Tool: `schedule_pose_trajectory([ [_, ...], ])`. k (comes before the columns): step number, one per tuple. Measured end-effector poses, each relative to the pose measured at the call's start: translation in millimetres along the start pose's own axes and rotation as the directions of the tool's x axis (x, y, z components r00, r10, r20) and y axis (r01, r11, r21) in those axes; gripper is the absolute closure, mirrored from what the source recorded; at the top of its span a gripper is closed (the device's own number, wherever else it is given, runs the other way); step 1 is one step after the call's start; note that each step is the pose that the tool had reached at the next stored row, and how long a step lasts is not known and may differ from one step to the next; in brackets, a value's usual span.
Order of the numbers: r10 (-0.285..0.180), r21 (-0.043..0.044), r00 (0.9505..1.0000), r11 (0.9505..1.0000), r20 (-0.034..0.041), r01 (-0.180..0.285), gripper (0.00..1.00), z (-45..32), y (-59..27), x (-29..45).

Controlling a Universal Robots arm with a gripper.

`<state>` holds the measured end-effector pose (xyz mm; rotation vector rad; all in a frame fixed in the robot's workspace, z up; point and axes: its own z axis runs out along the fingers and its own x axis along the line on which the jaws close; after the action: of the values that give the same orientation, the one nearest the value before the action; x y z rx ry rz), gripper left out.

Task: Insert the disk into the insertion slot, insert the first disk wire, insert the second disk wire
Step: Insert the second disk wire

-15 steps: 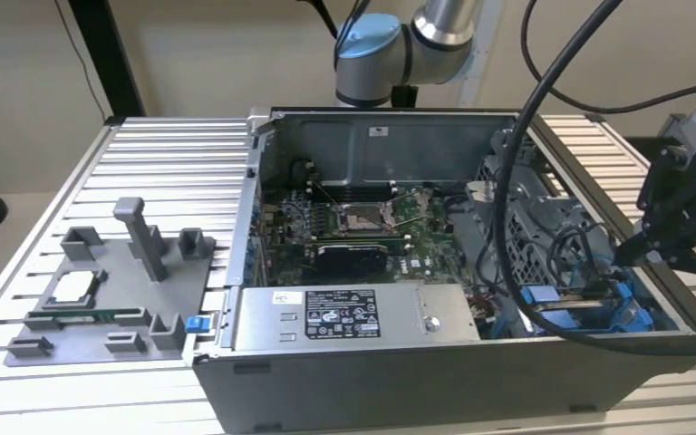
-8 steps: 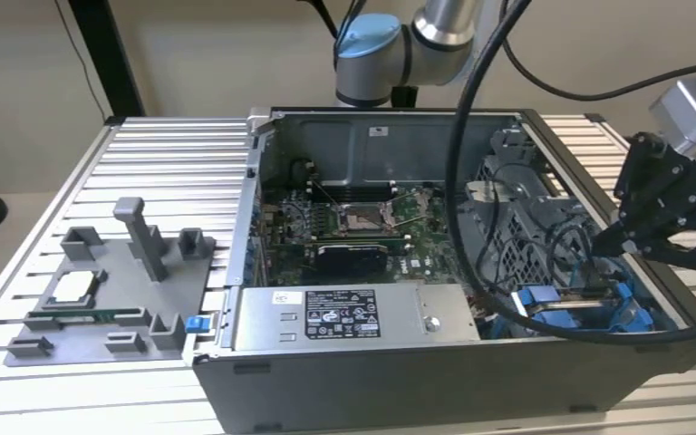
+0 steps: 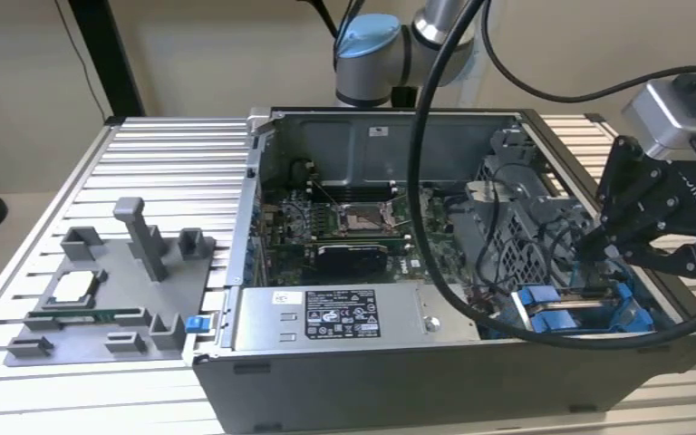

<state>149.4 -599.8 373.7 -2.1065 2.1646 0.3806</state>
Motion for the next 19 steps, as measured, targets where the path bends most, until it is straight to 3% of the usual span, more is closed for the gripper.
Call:
schedule_pose_trajectory([
  [6,-0.009,-0.0006,0.9996,1.0000,-0.0261,0.009,1.00,0.0,1.9,0.8],
  [8,-0.019,0.0068,0.9993,0.9998,-0.0332,0.019,1.00,0.8,2.5,1.0],
  [14,-0.050,0.0364,0.9979,0.9980,-0.0422,0.051,1.00,4.9,4.5,2.0],
  [19,-0.080,0.0455,0.9957,0.9956,-0.0462,0.082,1.00,10.1,6.2,3.3],
])
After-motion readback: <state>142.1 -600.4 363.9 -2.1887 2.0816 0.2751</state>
